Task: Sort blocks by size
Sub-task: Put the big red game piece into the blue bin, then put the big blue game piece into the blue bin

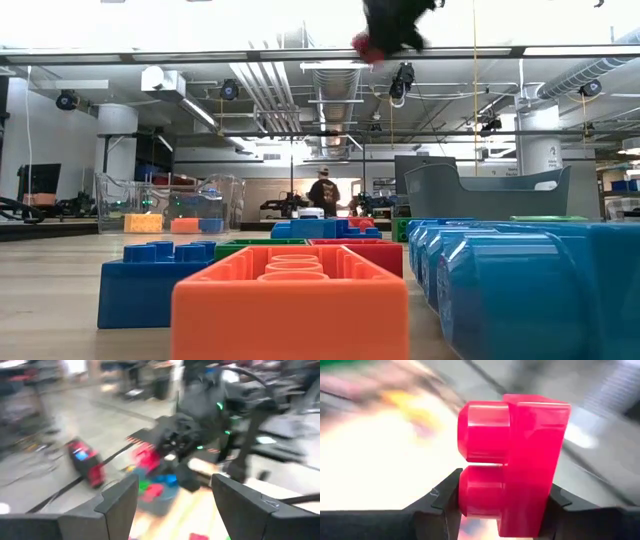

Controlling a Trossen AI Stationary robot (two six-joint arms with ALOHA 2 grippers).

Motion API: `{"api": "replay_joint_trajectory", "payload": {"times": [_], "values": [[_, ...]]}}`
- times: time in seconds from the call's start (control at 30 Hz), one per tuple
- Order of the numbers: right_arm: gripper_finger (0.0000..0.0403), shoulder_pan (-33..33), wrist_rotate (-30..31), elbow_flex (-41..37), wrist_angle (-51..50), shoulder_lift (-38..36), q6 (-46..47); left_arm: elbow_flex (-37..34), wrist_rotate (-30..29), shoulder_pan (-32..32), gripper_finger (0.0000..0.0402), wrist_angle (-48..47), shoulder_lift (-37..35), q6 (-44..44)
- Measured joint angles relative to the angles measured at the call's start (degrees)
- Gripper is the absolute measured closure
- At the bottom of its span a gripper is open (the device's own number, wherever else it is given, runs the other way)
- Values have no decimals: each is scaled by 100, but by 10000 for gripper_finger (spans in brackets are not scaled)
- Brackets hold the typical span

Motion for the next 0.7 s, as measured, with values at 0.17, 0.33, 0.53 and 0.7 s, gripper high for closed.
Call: {"api": "replay_joint_trajectory", "payload": {"times": [0.17, 0.33, 0.53, 0.7], "values": [[245, -989, 1095, -150, -2254, 459, 1271, 258, -258, -14, 164, -311, 3, -269], [196, -1719, 382, -480, -2709, 844, 1805, 287, -285, 1, 164, -347, 96, -190], [68, -1903, -105, -491, -2562, 1034, 1849, 293, -280, 17, 164, -538, 138, -191], [29, -1881, -284, -491, -2235, 856, 1878, 291, -280, 18, 164, -911, 195, -371]]}}
